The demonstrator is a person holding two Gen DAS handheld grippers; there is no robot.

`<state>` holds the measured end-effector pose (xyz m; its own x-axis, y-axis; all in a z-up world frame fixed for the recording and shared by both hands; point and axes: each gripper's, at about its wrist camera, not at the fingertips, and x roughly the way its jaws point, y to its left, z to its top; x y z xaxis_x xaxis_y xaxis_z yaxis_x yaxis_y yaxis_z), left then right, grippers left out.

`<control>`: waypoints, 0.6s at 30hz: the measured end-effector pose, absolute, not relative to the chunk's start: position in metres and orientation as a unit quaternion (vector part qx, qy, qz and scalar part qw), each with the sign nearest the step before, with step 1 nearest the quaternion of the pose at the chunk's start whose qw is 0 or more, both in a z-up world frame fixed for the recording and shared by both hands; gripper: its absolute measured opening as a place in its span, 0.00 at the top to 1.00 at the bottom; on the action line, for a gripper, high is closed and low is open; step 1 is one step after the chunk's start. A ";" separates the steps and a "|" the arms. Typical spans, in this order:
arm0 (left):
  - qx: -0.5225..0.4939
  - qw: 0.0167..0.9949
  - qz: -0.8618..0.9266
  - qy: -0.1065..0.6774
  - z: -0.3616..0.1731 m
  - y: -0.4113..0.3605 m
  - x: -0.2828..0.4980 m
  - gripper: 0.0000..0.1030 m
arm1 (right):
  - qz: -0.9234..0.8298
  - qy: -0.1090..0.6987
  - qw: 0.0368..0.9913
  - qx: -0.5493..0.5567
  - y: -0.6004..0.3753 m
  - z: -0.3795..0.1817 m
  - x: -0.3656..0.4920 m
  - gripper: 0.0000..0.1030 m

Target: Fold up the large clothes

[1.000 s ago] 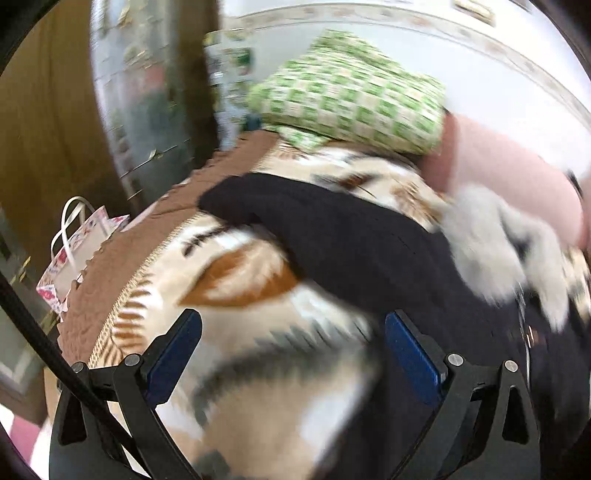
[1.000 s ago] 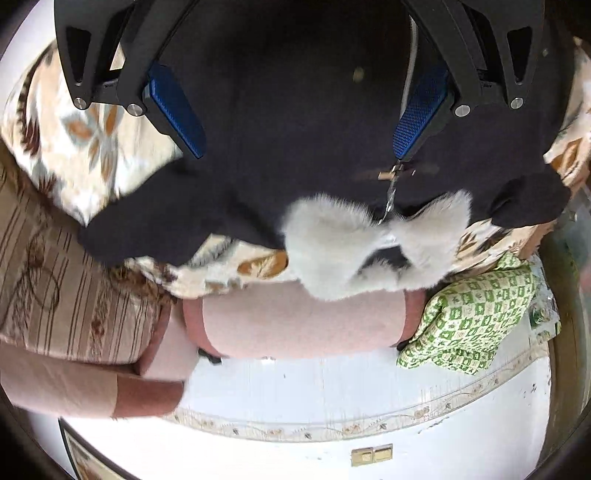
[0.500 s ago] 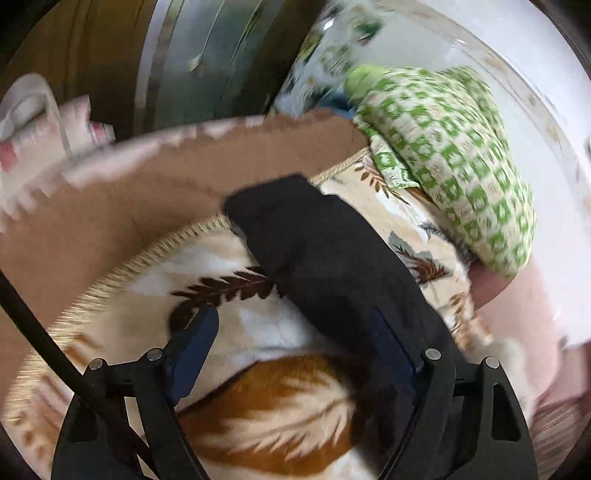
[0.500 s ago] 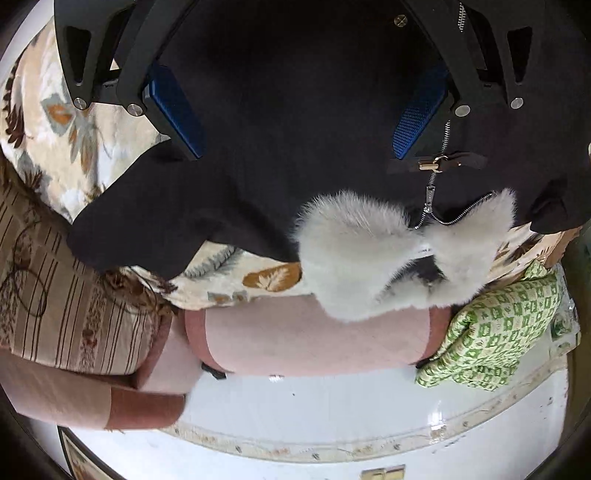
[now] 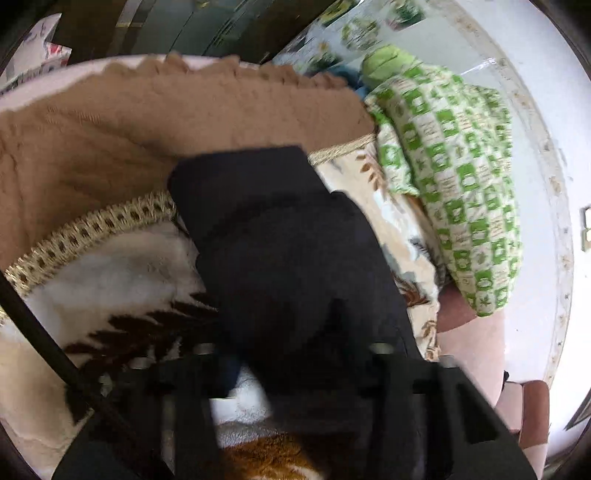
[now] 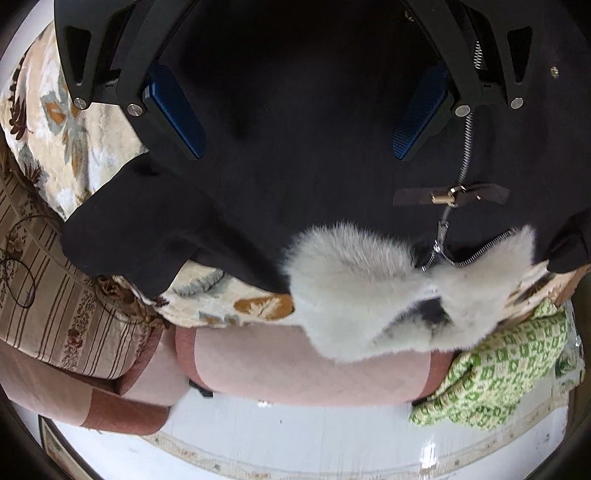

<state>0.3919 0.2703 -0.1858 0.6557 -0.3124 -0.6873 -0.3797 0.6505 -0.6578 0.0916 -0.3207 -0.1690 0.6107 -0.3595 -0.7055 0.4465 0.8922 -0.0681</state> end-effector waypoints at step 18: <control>-0.213 0.924 -0.136 0.287 0.016 0.086 0.290 0.90 | -0.212 0.365 0.903 0.084 -0.323 -0.161 0.082 0.01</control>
<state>0.2898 0.0861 0.0163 0.7986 -0.3729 -0.4724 0.1285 0.8725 -0.4715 0.0823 -0.3230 -0.1613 0.6435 -0.3215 -0.6946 0.4448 0.8956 -0.0025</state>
